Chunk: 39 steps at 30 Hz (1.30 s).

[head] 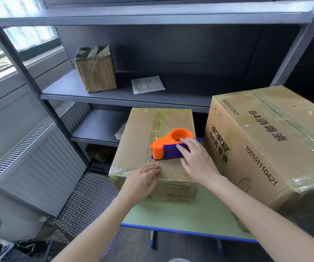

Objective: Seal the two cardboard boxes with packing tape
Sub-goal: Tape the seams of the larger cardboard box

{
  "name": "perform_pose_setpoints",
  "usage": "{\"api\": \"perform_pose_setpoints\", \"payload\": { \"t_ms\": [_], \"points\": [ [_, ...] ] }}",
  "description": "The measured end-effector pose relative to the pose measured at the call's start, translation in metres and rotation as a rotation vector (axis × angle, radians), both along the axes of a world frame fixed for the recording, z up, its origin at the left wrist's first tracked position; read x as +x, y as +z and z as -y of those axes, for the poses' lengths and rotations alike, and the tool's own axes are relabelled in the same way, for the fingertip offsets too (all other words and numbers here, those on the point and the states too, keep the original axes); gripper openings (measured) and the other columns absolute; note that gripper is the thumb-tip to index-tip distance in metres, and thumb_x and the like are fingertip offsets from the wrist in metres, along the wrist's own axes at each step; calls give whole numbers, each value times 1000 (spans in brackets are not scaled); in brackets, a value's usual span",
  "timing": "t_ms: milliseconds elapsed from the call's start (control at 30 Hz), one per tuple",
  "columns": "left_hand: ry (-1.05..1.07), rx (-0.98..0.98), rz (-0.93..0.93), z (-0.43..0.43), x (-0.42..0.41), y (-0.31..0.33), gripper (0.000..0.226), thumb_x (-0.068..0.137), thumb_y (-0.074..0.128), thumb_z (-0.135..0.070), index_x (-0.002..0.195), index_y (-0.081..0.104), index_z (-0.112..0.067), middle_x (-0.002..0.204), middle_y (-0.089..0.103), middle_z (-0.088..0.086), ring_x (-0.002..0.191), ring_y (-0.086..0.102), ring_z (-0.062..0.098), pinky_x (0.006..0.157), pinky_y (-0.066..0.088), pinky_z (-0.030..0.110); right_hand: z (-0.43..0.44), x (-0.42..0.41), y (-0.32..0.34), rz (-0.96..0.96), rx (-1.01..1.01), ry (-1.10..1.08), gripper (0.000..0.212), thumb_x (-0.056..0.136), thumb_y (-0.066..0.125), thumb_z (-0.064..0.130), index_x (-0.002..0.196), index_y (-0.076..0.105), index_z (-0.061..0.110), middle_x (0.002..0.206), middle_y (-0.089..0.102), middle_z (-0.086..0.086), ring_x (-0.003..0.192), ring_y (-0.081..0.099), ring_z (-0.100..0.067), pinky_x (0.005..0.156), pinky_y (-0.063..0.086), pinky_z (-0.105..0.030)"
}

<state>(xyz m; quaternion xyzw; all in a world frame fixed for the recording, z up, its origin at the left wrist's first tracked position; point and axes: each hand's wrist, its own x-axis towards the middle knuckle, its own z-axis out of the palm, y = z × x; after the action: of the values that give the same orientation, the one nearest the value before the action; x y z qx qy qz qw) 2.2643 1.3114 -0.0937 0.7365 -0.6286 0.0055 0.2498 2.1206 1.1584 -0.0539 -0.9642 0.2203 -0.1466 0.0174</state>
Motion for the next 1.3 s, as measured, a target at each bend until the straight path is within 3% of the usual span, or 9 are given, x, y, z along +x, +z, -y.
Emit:
{"api": "perform_pose_setpoints", "payload": {
  "t_ms": [100,167,333,433,567,900,1033,1200,1300],
  "points": [
    [65,-97,-24,-5,4,11,23,83,60,-6,101,73,-4,104,72,6,97,68,21,81,53,31,4,23,1,-62,-1,-50,57,95,49,22,145,26,9,150,30,-10,140,22,-24,116,9,-35],
    [121,-123,-40,-5,8,16,18,80,64,-2,95,73,-3,93,73,6,86,69,23,73,54,30,6,37,3,-112,32,-110,58,95,50,28,145,26,9,145,38,-9,136,31,-24,115,12,-35],
    [230,-114,-119,-6,20,22,18,88,57,-6,98,71,-8,92,69,4,86,62,22,72,48,33,7,52,2,-192,55,-185,53,89,60,25,133,35,9,121,57,-8,114,50,-26,101,33,-36],
    [212,-68,-140,-7,27,21,25,93,50,-11,110,68,-14,101,66,0,91,59,18,75,44,27,8,51,3,-250,22,-195,50,87,61,18,130,36,8,114,59,-8,108,52,-27,96,35,-34],
    [195,-3,-191,-10,40,18,28,96,45,-16,114,66,-17,109,64,-5,99,56,13,79,37,16,6,49,7,-231,134,-219,43,86,64,30,118,44,10,109,61,-8,104,54,-26,86,40,-32],
    [44,-22,-217,9,44,20,27,95,46,-18,111,67,-19,108,64,-8,99,58,15,81,43,25,-18,31,56,83,117,-349,43,85,65,29,119,44,12,105,60,-10,99,52,-26,79,40,-29],
    [-74,-90,-186,31,26,31,27,93,47,-15,111,68,-18,106,65,-6,99,58,13,79,35,13,-4,2,89,193,15,-491,42,82,70,27,114,50,8,98,63,-13,92,55,-31,76,41,-34],
    [-218,-158,-145,67,-8,51,28,94,46,-16,113,67,-17,107,65,-5,102,56,12,83,38,17,22,-52,107,206,-91,-663,39,78,73,29,104,52,9,95,65,-13,86,58,-31,68,37,-30],
    [-281,-190,-142,92,-33,64,27,93,48,-14,113,67,-14,109,65,-1,104,56,15,86,42,23,34,-87,110,145,-119,-762,45,80,71,33,112,52,10,101,64,-11,91,57,-29,67,39,-30]
  ]
}}
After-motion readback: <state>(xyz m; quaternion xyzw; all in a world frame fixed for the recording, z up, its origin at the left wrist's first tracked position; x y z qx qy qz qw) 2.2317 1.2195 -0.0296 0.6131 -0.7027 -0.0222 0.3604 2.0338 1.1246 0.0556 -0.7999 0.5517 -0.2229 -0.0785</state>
